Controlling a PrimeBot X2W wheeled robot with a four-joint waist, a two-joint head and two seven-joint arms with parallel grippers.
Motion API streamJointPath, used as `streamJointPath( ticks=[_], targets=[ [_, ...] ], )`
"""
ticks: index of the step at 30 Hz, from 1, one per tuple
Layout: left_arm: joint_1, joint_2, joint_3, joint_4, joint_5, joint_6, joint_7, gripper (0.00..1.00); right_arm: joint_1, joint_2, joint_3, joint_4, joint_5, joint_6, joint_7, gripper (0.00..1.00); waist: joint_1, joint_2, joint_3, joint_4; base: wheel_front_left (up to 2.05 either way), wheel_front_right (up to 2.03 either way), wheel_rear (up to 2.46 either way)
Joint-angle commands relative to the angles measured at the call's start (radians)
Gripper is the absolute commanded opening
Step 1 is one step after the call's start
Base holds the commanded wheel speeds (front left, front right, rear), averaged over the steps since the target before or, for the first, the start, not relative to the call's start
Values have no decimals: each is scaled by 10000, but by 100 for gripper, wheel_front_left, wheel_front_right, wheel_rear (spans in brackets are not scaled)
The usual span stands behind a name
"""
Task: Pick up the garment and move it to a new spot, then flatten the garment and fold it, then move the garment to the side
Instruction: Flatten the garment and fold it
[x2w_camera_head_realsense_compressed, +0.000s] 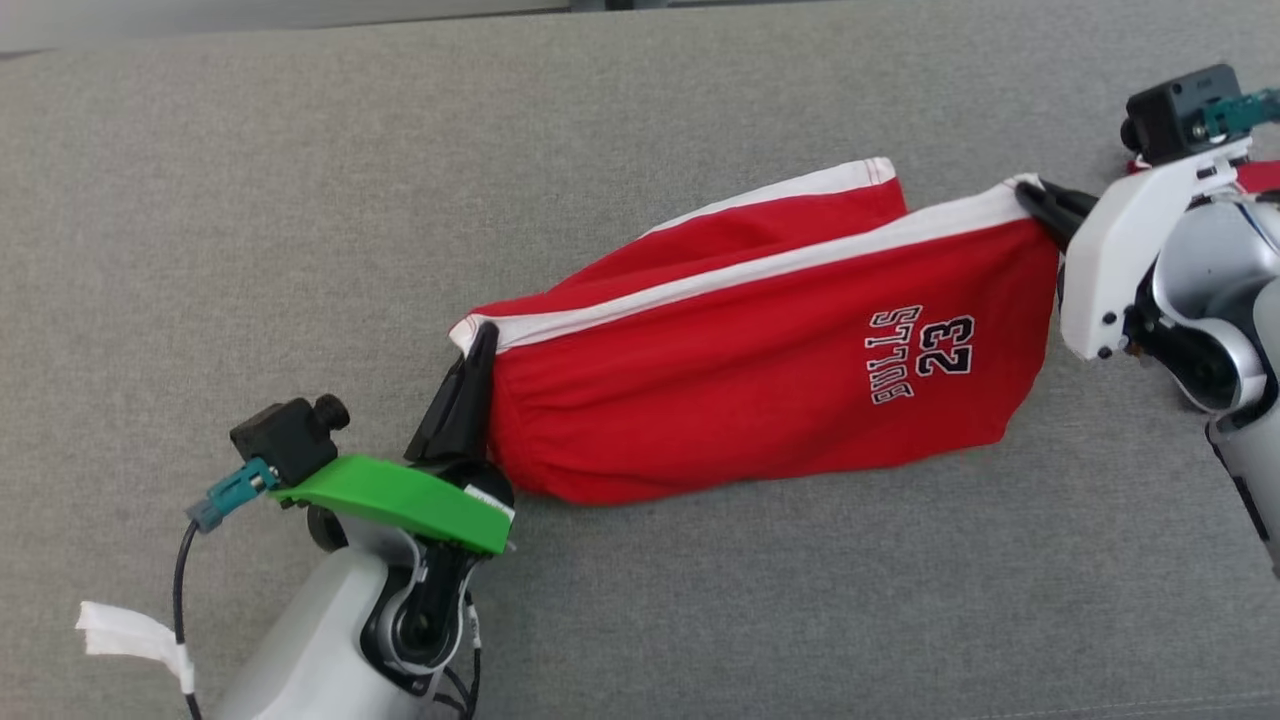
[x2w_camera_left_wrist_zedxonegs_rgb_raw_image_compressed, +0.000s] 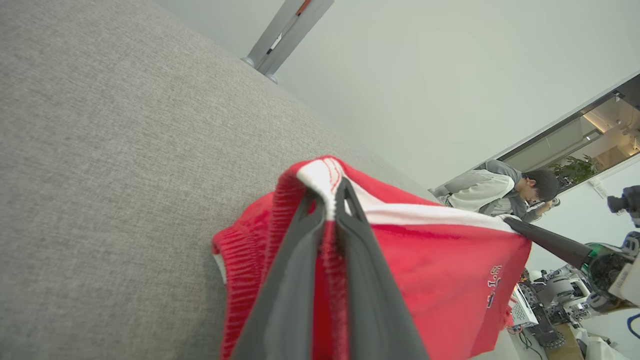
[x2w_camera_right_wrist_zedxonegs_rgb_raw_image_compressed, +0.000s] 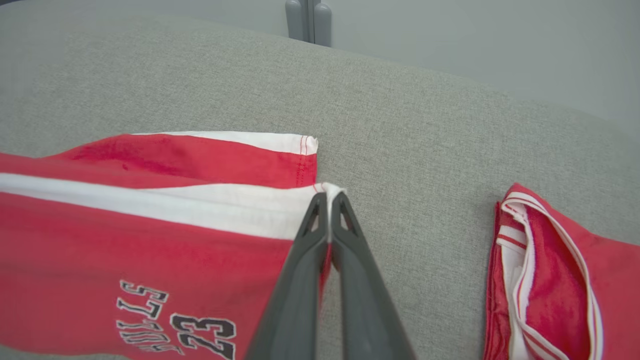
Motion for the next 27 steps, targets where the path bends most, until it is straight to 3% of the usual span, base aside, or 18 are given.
streamJointPath(
  ticks=[1,17,19,20,21,22,23,27],
  targets=[
    [-302,-122,93,163,121,17,-75,0,-398,-59,133,266,-31,-19,-164,0,1,0,689,523,0,0,0],
    [-1384,-1334,486,1318,1131,-244,-70,0,-2567,57,1329,3275,-173,-19,-1757,0,1,0,1669,1401,0,0,0],
    [-1473,-1408,466,1425,1167,-285,-69,0,-2685,110,1406,3534,-137,-19,-1926,40,1,0,1710,1413,0,0,0],
    [-1505,-1447,422,1471,1158,-304,-69,0,-2741,125,1444,3668,-116,-19,-2003,49,1,0,1726,1410,0,0,0],
    [-1538,-1482,403,1501,1150,-299,-69,7,-2784,150,1445,3759,-87,-19,-2084,100,1,0,1736,1402,0,0,0],
    [-1572,-1516,324,1568,1087,-316,-68,50,-2848,202,1464,3904,-73,-19,-2192,100,1,0,1737,1378,0,0,0],
    [-1591,-1526,293,1601,1056,-328,-67,100,-2876,220,1498,3989,-52,-19,-2260,100,1,0,1725,1359,0,0,0],
    [-1579,-1562,343,1698,1039,-374,-58,100,-2877,334,1616,4282,128,-18,-2594,100,1,0,1461,1249,0,0,0]
  ],
)
